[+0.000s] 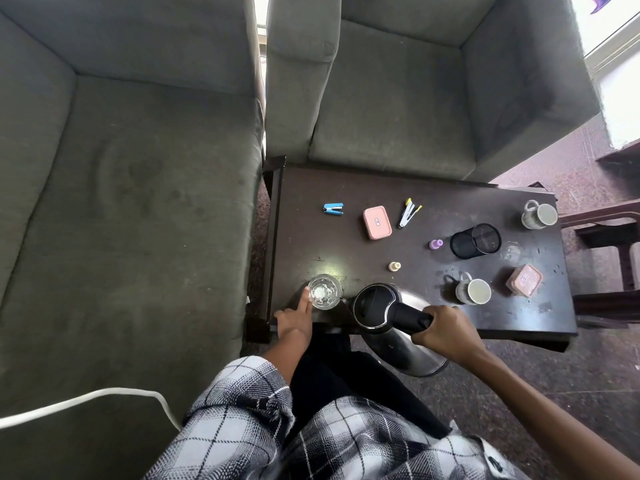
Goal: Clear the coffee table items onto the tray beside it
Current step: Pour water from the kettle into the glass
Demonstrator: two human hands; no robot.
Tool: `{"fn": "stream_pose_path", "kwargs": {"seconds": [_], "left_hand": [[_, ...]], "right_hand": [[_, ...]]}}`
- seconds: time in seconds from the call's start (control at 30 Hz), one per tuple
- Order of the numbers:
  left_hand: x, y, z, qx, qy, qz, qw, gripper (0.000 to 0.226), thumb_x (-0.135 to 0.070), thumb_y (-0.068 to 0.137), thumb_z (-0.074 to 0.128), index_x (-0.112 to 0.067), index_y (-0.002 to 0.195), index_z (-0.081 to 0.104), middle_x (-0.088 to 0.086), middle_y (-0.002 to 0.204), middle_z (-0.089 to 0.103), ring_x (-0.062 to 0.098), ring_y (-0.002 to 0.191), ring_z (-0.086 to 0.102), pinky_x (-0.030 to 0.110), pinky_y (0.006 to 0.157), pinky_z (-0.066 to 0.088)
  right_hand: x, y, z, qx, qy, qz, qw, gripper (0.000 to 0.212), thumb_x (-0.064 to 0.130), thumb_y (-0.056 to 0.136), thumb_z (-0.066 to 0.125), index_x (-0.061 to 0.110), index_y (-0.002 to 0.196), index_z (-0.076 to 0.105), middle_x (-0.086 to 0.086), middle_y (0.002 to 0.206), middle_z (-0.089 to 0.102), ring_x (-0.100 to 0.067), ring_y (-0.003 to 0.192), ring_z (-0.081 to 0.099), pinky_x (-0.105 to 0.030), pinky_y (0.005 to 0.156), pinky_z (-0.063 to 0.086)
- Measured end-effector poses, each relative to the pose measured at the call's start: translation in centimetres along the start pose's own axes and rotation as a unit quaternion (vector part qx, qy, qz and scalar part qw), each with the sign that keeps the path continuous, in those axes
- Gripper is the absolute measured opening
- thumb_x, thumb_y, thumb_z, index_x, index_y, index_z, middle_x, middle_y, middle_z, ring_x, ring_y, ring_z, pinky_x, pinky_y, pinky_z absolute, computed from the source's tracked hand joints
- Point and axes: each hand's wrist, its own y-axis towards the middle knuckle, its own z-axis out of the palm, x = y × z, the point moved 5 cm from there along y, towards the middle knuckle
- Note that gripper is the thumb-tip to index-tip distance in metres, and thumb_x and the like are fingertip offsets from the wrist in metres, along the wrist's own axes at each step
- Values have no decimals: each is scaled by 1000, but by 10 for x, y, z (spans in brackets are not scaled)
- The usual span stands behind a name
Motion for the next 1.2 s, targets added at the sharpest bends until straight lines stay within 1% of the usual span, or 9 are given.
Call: {"fn": "stream_pose_path", "kwargs": {"seconds": [0.1, 0.53, 0.8, 0.97, 1.2], "left_hand": [[0, 0, -1, 0, 5, 1, 1000, 77, -6, 92, 48, -17, 150, -3, -2, 154, -29, 27, 112, 53, 37, 88, 45], [0, -1, -1, 2, 0, 1, 1000, 79, -6, 91, 50, -16, 150, -2, -2, 154, -28, 27, 113, 53, 38, 91, 45], [0, -1, -1, -2, -2, 2, 1000, 76, -6, 92, 46, -16, 150, -1, -3, 155, -27, 28, 114, 53, 38, 92, 44], [0, -2, -2, -5, -11, 2, 1000, 77, -5, 91, 48, -17, 150, 0, -4, 155, -25, 28, 114, 52, 38, 91, 43], [0, -1, -2, 1, -12, 1, 1000, 81, -7, 90, 52, -16, 150, -1, -3, 155, -26, 28, 113, 53, 39, 93, 44]], "right_hand": [[0, 0, 1, 0, 0, -1, 1000, 26, 21, 57, 69, 16, 52, 44, 4, 46, 42, -23, 56, 48, -27, 48, 33], [0, 1, 0, -5, 0, 0, 1000, 22, 21, 57, 70, 13, 55, 50, 2, 48, 44, -22, 55, 48, -26, 48, 33], [0, 0, -1, 0, 1, 3, 1000, 29, 23, 58, 71, 18, 49, 43, 4, 48, 44, -20, 54, 47, -24, 46, 30], [2, -2, -3, 6, -10, 15, 1000, 28, 25, 60, 72, 19, 53, 46, 3, 51, 46, -21, 57, 49, -24, 47, 32], [3, -3, -3, 5, -6, 16, 1000, 28, 26, 59, 72, 17, 52, 46, 1, 52, 48, -20, 55, 48, -25, 47, 33]]}}
